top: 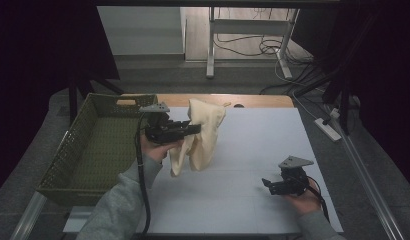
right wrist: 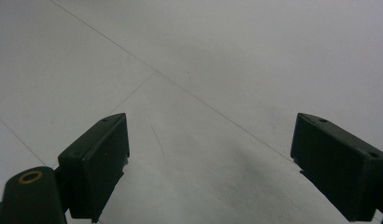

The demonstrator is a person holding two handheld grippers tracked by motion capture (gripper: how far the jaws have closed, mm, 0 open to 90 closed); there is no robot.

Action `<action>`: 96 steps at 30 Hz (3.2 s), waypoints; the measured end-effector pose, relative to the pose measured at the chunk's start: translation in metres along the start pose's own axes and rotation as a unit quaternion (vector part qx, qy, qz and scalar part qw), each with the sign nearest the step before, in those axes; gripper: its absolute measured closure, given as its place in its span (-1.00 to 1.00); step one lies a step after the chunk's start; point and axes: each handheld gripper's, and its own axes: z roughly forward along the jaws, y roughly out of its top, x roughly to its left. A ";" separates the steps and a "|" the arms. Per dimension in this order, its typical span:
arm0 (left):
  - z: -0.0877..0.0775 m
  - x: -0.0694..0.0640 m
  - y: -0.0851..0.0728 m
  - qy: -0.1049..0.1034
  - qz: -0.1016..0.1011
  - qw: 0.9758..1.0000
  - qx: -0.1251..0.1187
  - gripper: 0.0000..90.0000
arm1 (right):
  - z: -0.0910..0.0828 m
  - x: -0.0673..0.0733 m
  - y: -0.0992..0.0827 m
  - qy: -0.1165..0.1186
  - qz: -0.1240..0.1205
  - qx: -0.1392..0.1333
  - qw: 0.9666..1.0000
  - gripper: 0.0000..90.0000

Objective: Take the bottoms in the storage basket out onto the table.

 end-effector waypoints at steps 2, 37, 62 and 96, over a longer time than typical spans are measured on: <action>0.005 0.000 -0.002 0.001 0.000 1.000 0.007 0.48 | 0.000 0.000 0.000 -0.001 0.000 -0.001 1.000 -0.73; 0.068 0.008 -0.033 -0.001 -0.002 0.995 0.099 0.47 | -0.001 0.000 0.000 0.000 -0.001 -0.002 1.000 -0.73; 0.105 0.028 -0.066 0.016 -0.020 0.990 0.141 0.46 | 0.000 0.000 0.000 -0.001 -0.001 0.000 1.000 -0.73; 0.112 0.008 -0.059 0.086 0.046 0.985 0.144 -0.39 | -0.001 0.000 0.000 -0.002 0.000 0.000 1.000 -0.72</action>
